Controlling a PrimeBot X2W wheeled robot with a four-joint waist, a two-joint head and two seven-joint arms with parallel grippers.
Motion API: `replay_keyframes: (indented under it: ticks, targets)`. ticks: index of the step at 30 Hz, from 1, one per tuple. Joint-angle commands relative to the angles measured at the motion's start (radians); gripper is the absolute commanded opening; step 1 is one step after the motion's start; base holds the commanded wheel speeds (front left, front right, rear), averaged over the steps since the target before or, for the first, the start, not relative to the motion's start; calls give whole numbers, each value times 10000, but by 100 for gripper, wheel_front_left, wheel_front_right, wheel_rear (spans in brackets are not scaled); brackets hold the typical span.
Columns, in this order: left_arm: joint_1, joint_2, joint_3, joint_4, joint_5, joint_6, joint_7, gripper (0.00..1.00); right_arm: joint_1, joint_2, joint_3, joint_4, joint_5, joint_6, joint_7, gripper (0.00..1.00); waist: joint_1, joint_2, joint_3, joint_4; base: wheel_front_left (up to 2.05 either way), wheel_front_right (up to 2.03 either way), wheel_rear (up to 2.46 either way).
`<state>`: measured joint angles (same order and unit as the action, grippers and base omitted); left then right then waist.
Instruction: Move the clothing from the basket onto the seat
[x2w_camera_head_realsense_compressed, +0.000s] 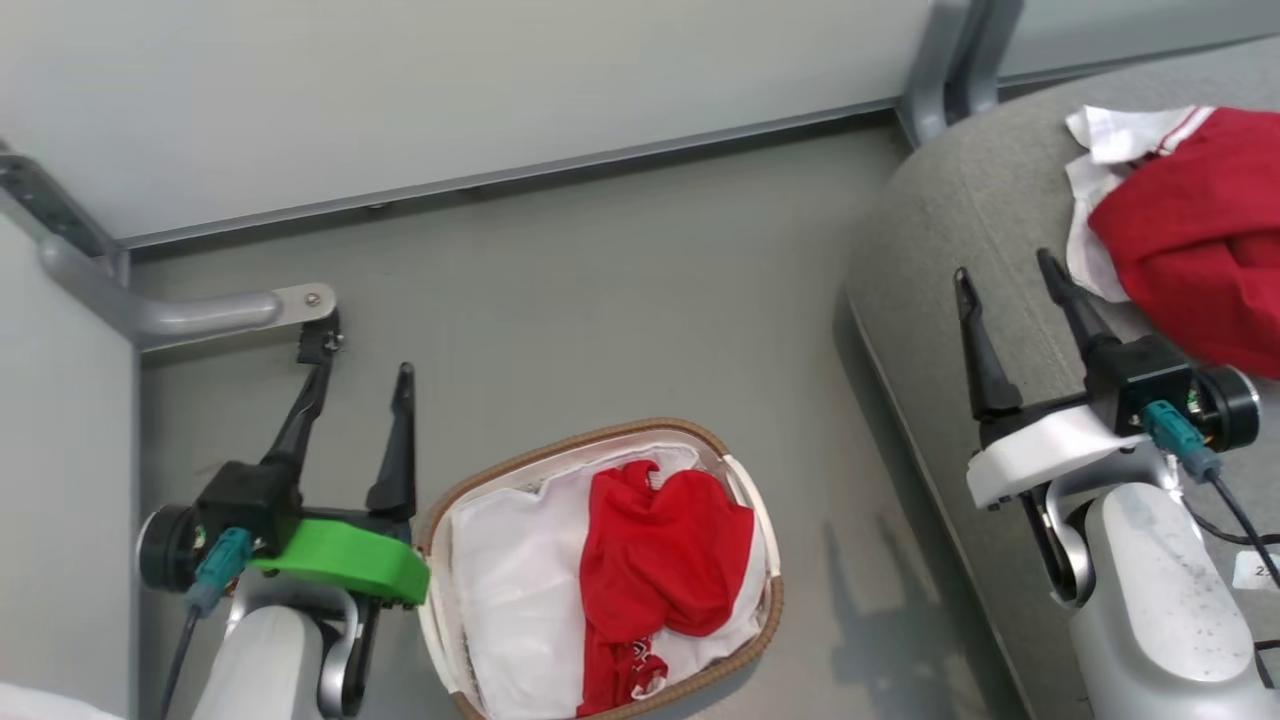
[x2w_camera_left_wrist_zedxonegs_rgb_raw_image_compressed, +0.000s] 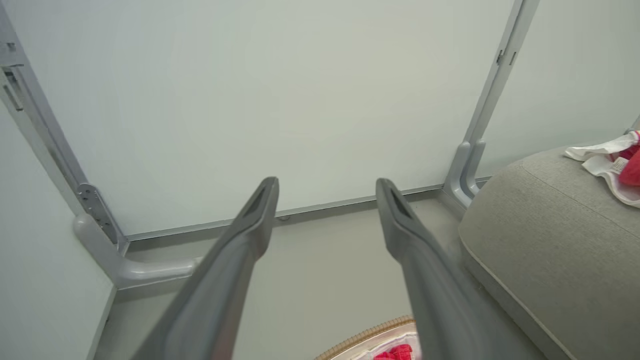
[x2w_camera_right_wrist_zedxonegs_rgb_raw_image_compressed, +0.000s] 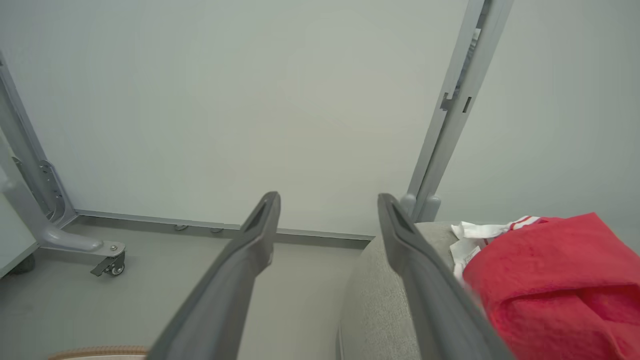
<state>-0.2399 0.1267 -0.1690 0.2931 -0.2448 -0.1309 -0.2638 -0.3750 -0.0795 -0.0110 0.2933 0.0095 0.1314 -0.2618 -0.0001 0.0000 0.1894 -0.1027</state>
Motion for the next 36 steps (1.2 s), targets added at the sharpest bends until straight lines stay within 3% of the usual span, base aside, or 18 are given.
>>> replay_keyframes:
  ticks: [1, 19, 26, 36]
  targets:
    - [224, -18, 266, 77, 126, 3, -9, 100, 208, 18, 78, 96, 54, -14, -46, 100, 1, 0, -381, 545, 0, 0, 0]
    - [1596, -226, 2027, 451, 783, 3, -11, 100, 1627, 214, -114, 634, 697, -14, -46, 100, 1, 0, -1103, 906, 0, 0, 0]
    - [1714, -371, 1970, 417, 813, 3, -9, 100, 1704, 220, -121, 730, 718, -14, -48, 100, 1, 0, -1094, 825, 0, 0, 0]
    - [1004, -319, 1148, 399, 571, 3, -9, 100, 1025, 240, 214, 550, 575, -14, -48, 100, 1, 0, -490, 541, 0, 0, 0]
